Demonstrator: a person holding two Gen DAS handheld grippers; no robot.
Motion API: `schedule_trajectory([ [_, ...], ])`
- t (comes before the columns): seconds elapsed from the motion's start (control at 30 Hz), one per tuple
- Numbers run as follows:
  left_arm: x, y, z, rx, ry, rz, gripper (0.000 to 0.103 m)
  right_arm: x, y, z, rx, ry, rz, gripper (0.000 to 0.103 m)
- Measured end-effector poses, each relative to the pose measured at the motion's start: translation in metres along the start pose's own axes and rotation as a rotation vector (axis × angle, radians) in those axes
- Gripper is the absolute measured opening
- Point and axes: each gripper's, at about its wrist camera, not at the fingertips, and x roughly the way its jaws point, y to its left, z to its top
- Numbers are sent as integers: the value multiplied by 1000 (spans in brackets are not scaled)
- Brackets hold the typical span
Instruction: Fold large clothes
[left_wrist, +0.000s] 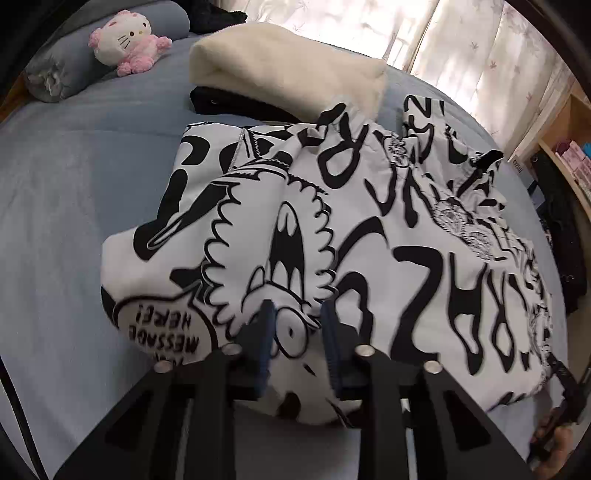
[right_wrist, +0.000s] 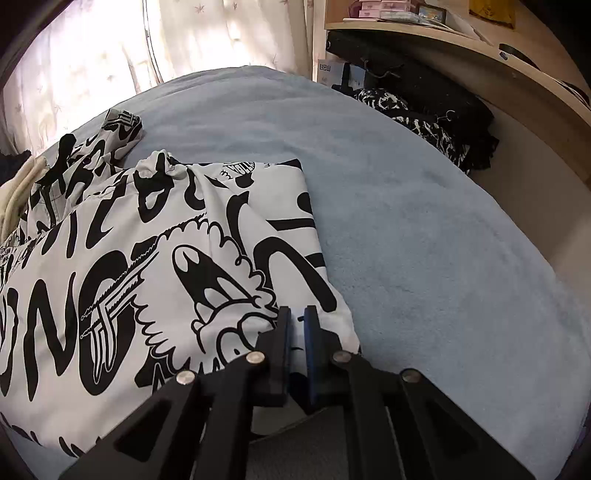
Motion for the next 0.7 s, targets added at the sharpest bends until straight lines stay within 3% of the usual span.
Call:
schedule_trajectory([
  [0.13, -21, -9, -3, 33, 3, -51, 41, -1, -5, 0, 22, -2, 21, 7],
  [0.2, -29, -15, -3, 63, 0, -34, 50, 0, -5, 0, 16, -2, 15, 7],
  [0.47, -56, -29, 18, 166, -30, -17, 50, 0, 14, 1, -67, 12, -90, 7],
  [0.63, -56, -50, 53, 279, -48, 14, 50, 2, 25, 18, -71, 122, -159, 8],
  [0.7, -53, -61, 71, 323, -46, 14, 50, -2, 28, 28, -61, 153, -134, 8],
])
